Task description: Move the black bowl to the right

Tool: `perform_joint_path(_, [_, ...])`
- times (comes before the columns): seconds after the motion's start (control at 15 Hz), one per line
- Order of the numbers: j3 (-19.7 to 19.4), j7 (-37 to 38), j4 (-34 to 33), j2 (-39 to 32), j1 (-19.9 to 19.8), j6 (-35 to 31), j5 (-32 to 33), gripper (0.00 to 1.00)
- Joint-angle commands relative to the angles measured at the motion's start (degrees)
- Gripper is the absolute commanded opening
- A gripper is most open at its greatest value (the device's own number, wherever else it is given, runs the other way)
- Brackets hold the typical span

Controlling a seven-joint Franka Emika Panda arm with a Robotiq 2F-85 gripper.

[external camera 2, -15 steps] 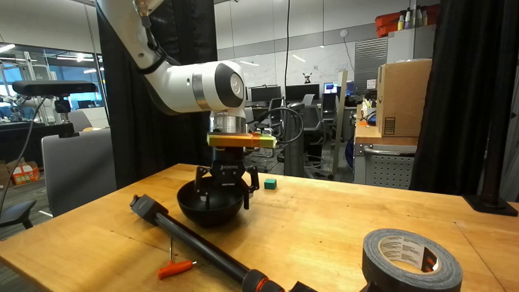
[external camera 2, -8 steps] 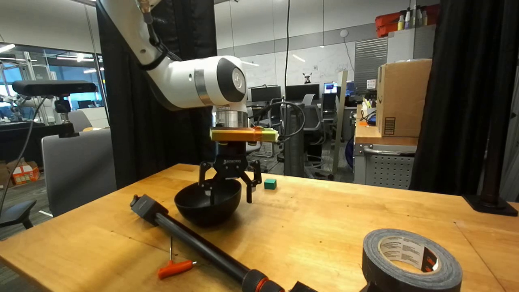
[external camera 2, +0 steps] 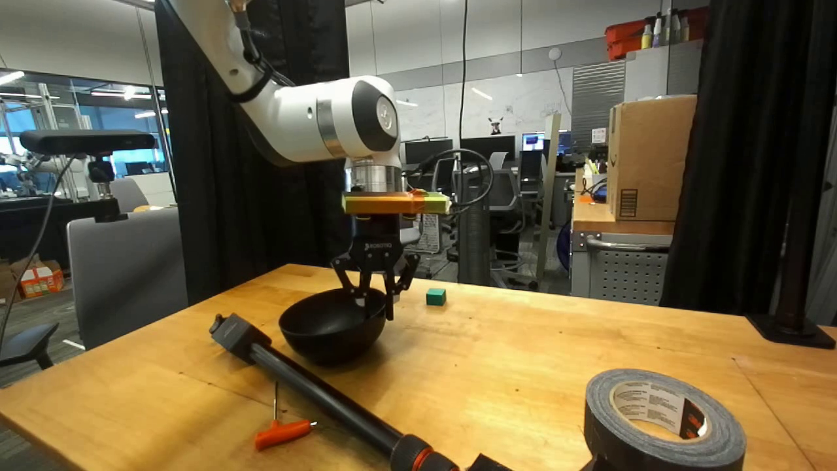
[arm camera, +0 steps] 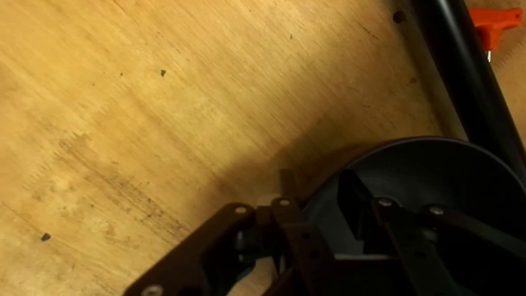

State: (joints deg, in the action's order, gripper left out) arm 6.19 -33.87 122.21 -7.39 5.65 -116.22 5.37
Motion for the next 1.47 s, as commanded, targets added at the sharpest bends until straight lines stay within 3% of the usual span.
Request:
perform_joint_path(0.0, [0.1, 0.5, -0.7, 0.6, -0.6, 0.8, 0.7, 0.05])
perform_joint_path(0.07, [0.1, 0.6, -0.8, 0.5, -0.6, 0.7, 0.8, 0.00])
perform_joint_path(0.8, [-2.0, -0.1, 0.8, 1.9, -3.0, -0.5, 2.4, 0.01])
perform_joint_path(1.4, [-6.3, 0.1, -4.4, -0.4, -7.4, -0.1, 5.8, 0.01])
